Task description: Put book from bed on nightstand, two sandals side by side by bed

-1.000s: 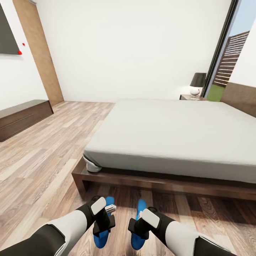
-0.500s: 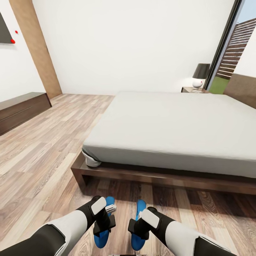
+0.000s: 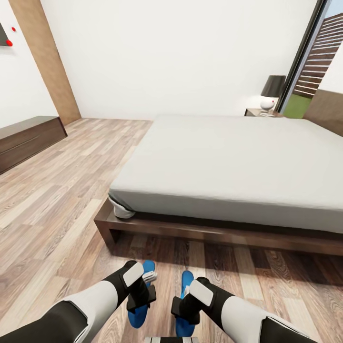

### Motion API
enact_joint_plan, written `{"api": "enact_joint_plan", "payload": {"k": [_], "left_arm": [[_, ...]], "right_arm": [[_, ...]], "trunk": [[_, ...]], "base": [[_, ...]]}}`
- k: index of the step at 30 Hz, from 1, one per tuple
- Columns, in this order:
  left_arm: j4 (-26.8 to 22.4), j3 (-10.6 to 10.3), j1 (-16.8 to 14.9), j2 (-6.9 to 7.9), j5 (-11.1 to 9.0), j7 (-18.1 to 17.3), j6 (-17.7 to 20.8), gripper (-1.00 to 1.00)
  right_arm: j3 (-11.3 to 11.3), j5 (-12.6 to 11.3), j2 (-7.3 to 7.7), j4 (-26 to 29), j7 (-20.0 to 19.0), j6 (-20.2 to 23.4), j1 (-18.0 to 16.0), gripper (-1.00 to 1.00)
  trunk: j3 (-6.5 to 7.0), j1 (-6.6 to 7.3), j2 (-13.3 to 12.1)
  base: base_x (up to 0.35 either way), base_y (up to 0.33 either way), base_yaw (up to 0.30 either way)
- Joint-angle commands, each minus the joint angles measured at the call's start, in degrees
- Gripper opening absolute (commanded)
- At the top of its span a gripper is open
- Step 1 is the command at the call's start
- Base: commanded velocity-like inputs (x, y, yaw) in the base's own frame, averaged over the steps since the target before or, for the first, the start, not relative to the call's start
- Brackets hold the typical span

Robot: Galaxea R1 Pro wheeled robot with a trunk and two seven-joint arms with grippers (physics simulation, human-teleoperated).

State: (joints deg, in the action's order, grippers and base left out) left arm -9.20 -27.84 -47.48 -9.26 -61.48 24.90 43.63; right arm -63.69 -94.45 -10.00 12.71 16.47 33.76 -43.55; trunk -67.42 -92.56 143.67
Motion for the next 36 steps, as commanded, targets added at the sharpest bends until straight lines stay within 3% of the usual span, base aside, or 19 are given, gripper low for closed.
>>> {"api": "enact_joint_plan", "payload": {"k": [1,6,11,36], "left_arm": [[-0.16,-0.28,0.0,0.04,-0.44,0.14,0.07,-1.0],[-0.22,-0.34,0.02,0.18,-0.28,0.05,-2.17,-1.0],[-0.21,-0.37,-0.01,0.2,-0.23,0.05,-2.99,-1.0],[-0.2,-0.37,0.01,0.21,-0.19,0.06,-3.2,-1.0]], "right_arm": [[-0.21,0.07,0.0,0.06,0.29,0.04,-0.05,-1.0],[-0.21,3.37,0.0,0.99,0.24,0.07,-0.05,-1.0],[-0.21,4.48,0.0,1.34,0.18,0.07,-0.05,-1.0],[-0.12,4.86,0.0,1.61,-0.2,-0.26,-0.05,-1.0]], "trunk": [[-0.05,0.01,0.02],[-0.05,0.01,0.02],[-0.05,0.01,0.02],[-0.05,0.01,0.02]], "base": [[0.0,0.0,0.0],[0.0,0.0,0.0],[0.0,0.0,0.0],[0.019,0.0,0.0]]}}
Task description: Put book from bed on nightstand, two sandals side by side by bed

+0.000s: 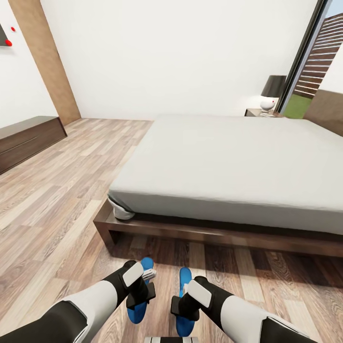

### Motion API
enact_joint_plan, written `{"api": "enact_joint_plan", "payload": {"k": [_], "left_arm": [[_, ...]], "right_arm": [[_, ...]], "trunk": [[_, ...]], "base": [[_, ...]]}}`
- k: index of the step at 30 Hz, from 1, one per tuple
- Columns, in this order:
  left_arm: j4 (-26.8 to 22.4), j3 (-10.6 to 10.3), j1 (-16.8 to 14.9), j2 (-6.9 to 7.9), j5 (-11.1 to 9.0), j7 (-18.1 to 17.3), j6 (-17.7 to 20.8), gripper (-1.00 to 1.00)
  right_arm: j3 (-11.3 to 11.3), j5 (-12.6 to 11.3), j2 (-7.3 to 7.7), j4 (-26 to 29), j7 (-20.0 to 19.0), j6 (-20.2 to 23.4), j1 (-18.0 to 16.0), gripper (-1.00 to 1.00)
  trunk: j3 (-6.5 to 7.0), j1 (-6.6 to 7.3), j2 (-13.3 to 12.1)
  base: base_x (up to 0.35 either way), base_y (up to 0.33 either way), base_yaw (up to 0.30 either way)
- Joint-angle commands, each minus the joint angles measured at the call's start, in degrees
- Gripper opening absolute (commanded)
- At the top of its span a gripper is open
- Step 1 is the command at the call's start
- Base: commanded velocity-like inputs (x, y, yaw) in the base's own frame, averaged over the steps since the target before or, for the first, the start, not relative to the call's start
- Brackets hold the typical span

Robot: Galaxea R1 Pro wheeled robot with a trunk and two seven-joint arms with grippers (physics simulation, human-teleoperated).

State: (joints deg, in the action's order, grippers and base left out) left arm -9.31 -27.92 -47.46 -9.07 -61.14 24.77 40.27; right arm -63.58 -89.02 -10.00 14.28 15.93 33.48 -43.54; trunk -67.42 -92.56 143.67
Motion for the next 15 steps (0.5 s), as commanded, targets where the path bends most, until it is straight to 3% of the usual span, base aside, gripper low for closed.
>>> {"api": "enact_joint_plan", "payload": {"k": [1,15], "left_arm": [[-0.1,-0.29,-0.01,0.02,-0.5,0.19,0.16,-1.0],[-0.13,-0.33,-0.01,0.02,-0.55,0.19,0.15,-1.0]], "right_arm": [[-0.23,-0.56,0.0,0.05,0.34,0.0,-0.05,-1.0],[-0.14,-0.54,0.0,0.16,0.33,-0.68,-0.43,-1.0]], "trunk": [[-0.05,0.01,0.02],[-0.49,-0.04,0.05]], "base": [[0.0,0.0,0.0],[0.0,0.0,0.0]]}}
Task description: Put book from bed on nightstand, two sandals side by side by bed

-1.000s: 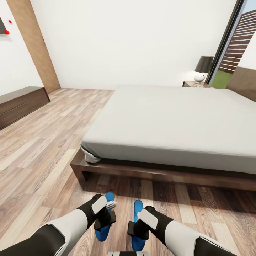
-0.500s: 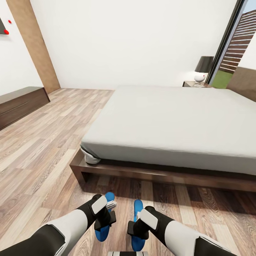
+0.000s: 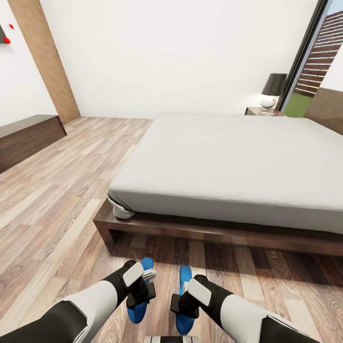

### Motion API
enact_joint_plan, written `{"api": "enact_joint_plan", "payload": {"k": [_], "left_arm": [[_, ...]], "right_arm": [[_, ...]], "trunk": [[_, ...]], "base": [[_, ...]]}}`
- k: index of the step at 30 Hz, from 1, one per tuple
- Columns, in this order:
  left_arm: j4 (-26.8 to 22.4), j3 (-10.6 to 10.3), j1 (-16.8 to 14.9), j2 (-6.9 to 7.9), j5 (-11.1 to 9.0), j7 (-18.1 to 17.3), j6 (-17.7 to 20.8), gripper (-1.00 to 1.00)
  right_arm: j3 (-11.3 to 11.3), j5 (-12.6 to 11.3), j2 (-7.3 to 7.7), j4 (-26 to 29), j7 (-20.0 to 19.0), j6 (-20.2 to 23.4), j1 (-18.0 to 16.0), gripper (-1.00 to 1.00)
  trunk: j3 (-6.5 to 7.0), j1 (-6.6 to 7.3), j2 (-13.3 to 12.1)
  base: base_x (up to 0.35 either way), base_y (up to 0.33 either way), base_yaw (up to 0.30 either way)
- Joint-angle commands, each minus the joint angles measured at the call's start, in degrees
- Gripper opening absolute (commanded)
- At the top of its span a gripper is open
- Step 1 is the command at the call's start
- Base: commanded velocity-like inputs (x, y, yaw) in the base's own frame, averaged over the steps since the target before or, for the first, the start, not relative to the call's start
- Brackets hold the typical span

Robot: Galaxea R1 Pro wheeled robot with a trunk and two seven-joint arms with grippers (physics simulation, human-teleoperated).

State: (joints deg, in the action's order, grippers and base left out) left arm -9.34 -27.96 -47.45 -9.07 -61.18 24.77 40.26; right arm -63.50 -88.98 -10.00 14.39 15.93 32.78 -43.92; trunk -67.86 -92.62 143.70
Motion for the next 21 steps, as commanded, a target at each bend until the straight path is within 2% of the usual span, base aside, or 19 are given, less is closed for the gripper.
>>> {"api": "enact_joint_plan", "payload": {"k": [1,13,21], "left_arm": [[-0.15,-0.31,-0.03,-0.01,-0.51,0.19,0.16,-1.0],[-2.28,-0.34,-0.03,-0.07,-0.43,0.24,0.26,-1.0],[-2.35,-0.34,-0.07,0.01,-0.42,0.27,0.26,-1.0]], "right_arm": [[-0.23,-0.58,0.0,0.06,0.33,0.05,-0.43,-1.0],[-0.2,-0.58,0.0,0.07,-0.15,-0.07,-1.68,-1.0],[-0.22,-0.58,0.0,0.09,-0.2,-0.08,-1.69,-1.0]], "trunk": [[-0.28,-0.01,0.04],[-3.36,-0.32,0.2],[-4.08,-0.32,0.2]], "base": [[0.0,0.0,0.0],[0.0,0.0,0.0],[0.0,0.0,0.0]]}}
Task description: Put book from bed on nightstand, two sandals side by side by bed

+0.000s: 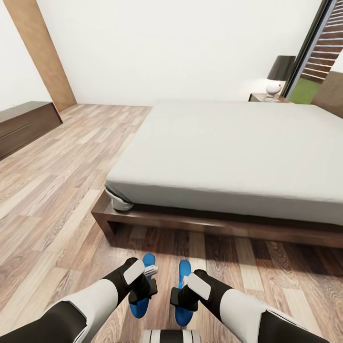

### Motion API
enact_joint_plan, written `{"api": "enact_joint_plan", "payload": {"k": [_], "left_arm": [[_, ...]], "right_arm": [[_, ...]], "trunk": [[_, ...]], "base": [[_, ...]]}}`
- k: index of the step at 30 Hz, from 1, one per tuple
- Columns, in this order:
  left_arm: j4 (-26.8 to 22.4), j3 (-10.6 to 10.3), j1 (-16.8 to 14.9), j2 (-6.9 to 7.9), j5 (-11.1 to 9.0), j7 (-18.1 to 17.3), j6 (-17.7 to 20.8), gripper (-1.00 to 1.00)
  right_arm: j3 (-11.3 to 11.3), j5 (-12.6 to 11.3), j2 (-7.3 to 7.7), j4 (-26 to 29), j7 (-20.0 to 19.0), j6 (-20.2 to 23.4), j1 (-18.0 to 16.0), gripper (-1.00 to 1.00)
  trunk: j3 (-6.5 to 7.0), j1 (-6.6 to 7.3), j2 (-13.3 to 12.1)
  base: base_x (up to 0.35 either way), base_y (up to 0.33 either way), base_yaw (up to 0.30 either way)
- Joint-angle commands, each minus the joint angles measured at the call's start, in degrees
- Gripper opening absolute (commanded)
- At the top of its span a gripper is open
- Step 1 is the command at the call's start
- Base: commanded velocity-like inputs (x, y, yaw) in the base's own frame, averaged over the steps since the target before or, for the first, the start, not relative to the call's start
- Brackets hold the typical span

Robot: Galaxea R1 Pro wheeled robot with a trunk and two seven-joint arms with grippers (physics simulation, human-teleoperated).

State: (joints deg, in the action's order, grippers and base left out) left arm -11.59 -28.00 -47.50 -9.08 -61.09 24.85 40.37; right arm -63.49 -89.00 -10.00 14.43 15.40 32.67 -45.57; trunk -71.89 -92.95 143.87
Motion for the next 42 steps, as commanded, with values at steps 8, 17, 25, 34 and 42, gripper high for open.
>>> {"api": "enact_joint_plan", "payload": {"k": [8,17,25,34,42], "left_arm": [[-0.15,-0.3,0.02,0.03,-0.48,0.19,0.09,-1.0],[-0.37,-0.3,-0.03,0.03,-0.44,0.21,0.15,-1.0],[-0.89,-0.36,-0.05,-0.03,0.33,0.28,0.4,-1.0],[-1.23,-0.31,-2.77,0.02,1.62,0.36,0.5,-1.0],[-1.07,-0.27,-5.28,0.03,1.67,0.37,0.44,-1.0]], "right_arm": [[-0.23,-0.56,0.0,0.06,0.27,-0.07,-0.16,-1.0],[-0.23,-0.56,0.0,0.07,0.24,-1.97,-2.21,-1.0],[-0.23,-0.56,0.0,0.07,0.24,-1.97,-2.38,-1.0],[-0.23,-0.55,0.0,0.07,0.24,-1.75,-4.26,-1.0],[-0.23,-0.56,0.0,0.07,0.24,-1.68,-4.83,-1.0]], "trunk": [[-0.71,0.01,0.02],[-0.79,0.01,0.02],[-1.05,0.01,0.02],[-1.84,0.01,0.02],[-2.58,0.01,0.02]], "base": [[0.0,0.0,0.0],[0.0,0.0,0.0],[0.0,0.0,0.0],[0.0,0.0,0.0],[0.0,0.0,0.0]]}}
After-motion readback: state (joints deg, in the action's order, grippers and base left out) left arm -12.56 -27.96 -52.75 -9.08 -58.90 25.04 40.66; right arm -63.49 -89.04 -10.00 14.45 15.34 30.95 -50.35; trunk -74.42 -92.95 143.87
